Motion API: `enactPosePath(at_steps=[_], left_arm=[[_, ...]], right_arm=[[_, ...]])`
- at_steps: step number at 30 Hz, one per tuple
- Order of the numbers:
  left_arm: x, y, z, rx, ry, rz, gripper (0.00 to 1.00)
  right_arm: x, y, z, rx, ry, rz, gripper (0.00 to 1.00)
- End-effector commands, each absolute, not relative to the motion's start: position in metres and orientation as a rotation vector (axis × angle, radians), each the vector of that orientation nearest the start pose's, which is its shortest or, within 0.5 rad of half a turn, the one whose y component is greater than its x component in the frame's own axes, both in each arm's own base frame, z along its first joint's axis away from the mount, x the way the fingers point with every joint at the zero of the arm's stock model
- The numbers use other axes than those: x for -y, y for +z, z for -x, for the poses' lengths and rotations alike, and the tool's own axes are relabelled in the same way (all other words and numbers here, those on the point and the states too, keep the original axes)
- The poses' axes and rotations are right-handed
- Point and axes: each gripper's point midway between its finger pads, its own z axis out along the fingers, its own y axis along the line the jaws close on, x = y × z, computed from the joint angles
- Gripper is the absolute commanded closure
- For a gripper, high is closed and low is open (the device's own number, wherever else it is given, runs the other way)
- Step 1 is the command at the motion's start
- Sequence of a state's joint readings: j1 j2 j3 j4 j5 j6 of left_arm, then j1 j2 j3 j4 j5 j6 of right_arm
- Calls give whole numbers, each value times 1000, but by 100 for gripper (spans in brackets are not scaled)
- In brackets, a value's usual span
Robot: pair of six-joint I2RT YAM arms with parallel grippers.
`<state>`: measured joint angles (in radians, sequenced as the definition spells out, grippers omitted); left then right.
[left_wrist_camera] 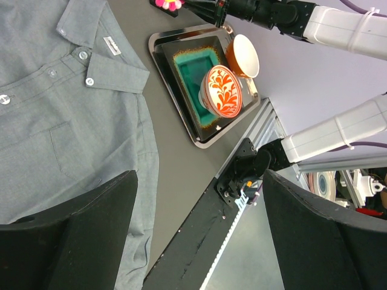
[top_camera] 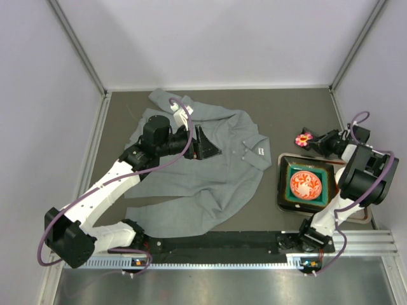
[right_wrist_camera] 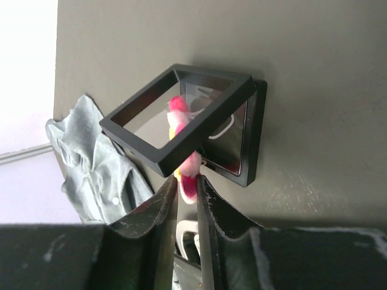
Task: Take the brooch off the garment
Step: Place the brooch in the brooch box, then reset both arms
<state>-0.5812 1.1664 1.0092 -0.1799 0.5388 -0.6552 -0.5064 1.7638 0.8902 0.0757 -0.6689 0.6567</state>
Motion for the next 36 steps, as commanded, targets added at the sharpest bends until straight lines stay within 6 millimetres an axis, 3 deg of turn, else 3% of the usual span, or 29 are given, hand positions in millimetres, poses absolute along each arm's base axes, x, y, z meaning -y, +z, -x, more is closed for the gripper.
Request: enactPosePath(at_steps=[1,7,12,15,16,18,19,20,21,23,24,26,27,29,30,31,32,33,35,36], left_arm=[[290,287,-237,-2019,-1321,-356,12],[290,287,-236,-2017,-1334,-355,12],[289,287,-235,-2021,-1334,-359,11],[287,288,-237,-2024,-1318,-358,10],[286,288,-237,-2025,-1311,-357,9],[284,288,-239,-2032,-1295,-355,9],[283,289,-239,-2033,-1290,-352,9],[281,286,-238,-2049,-1278,-353,9],[278,290,-240,-2042,-1262,-341,9],[273,296,-240,-2044,-1238,-333,8],[269,299,-241,-2037,-1225,-323,8],[262,306,-243,-2030,-1192,-295,7],[258,310,-242,-2031,-1182,-277,7],[252,315,-245,-2024,-1165,-223,7],[248,321,-242,-2005,-1161,-204,7],[246,324,-241,-1987,-1162,-186,7],[243,322,-241,-1981,-1161,-149,7],[238,331,-236,-1942,-1165,-143,7],[231,330,-234,-1928,-1149,-95,7],[226,336,-230,-1903,-1143,-86,7]], right_arm=[[89,67,-411,-2107,765,-947,80],[102,74,-407,-2130,646,-961,75],[111,75,-391,-2201,490,-974,68],[113,92,-382,-2232,366,-922,63],[119,109,-382,-2208,293,-897,61],[106,125,-376,-2244,248,-828,59],[109,151,-375,-2203,185,-796,59],[103,162,-372,-2208,148,-747,58],[82,166,-364,-2263,126,-689,55],[73,206,-352,-2229,-53,-575,52],[41,216,-346,-2254,-61,-466,50],[22,243,-316,-2238,-107,-421,50],[4,251,-308,-2229,-74,-376,50],[-52,264,-286,-2225,99,-227,53],[-68,276,-272,-2201,185,-184,57],[-98,279,-255,-2213,295,-85,56],[-108,279,-244,-2223,344,-58,47],[-115,287,-233,-2199,393,-24,43],[-139,294,-213,-2191,559,95,38],[-139,307,-202,-2139,614,111,33]])
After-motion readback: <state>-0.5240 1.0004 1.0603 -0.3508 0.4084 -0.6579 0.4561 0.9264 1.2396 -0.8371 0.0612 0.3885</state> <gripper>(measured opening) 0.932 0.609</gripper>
